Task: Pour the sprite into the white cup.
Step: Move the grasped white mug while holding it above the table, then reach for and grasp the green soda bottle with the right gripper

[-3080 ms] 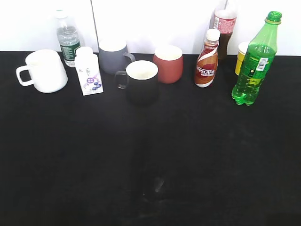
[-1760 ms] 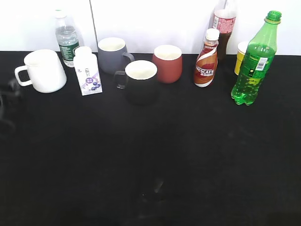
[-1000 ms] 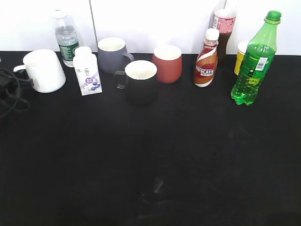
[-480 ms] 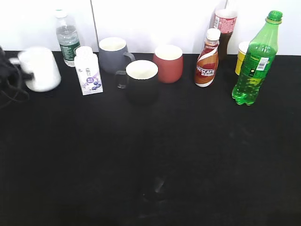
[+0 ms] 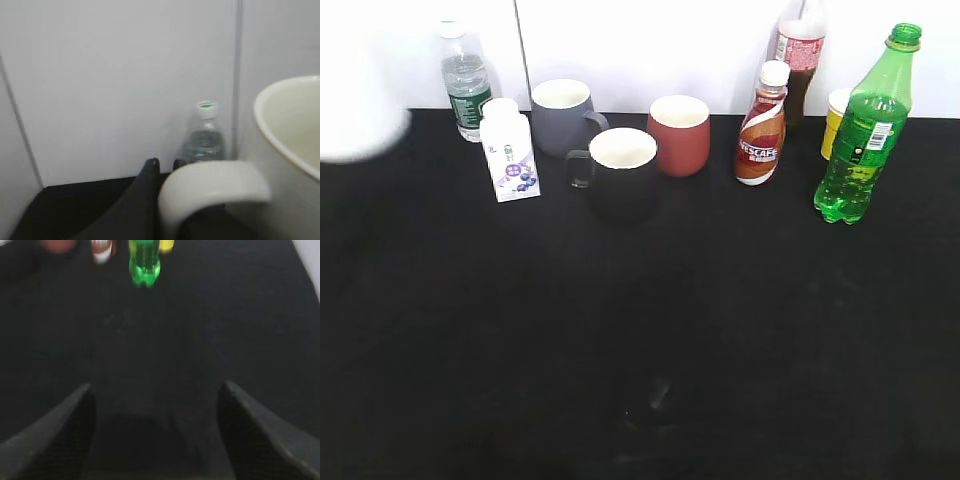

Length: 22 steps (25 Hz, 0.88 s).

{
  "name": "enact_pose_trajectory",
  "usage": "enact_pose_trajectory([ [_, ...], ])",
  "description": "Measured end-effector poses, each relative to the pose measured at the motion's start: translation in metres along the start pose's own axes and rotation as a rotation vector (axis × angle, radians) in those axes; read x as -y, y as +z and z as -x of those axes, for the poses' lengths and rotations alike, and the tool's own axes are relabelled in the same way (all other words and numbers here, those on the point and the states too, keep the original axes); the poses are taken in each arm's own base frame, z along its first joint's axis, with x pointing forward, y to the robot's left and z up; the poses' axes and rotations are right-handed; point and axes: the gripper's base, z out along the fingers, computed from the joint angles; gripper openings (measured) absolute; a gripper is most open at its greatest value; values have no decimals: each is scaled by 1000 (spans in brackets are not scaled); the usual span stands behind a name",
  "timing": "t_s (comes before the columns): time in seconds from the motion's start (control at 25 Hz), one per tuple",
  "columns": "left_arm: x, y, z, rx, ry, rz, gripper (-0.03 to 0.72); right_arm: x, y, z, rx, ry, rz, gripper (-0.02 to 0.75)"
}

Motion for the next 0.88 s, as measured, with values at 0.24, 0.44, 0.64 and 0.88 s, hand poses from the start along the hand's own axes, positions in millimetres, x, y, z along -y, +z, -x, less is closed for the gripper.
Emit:
enact_pose_trajectory([
  [0.24,64,-8,-2,-34,20,-257,54,20,118,4,220,51,-93,565],
  [0.44,69,-9,-2,-36,25,-277,53,22,212,-10,208,-6,-20,565],
  [0.64,69,-9,-3,-49,27,-277,53,8,277,-32,114,-26,62,565],
  [0.88,69,-9,-6,-73,32,-277,53,-1,335,-62,84,9,20,664],
])
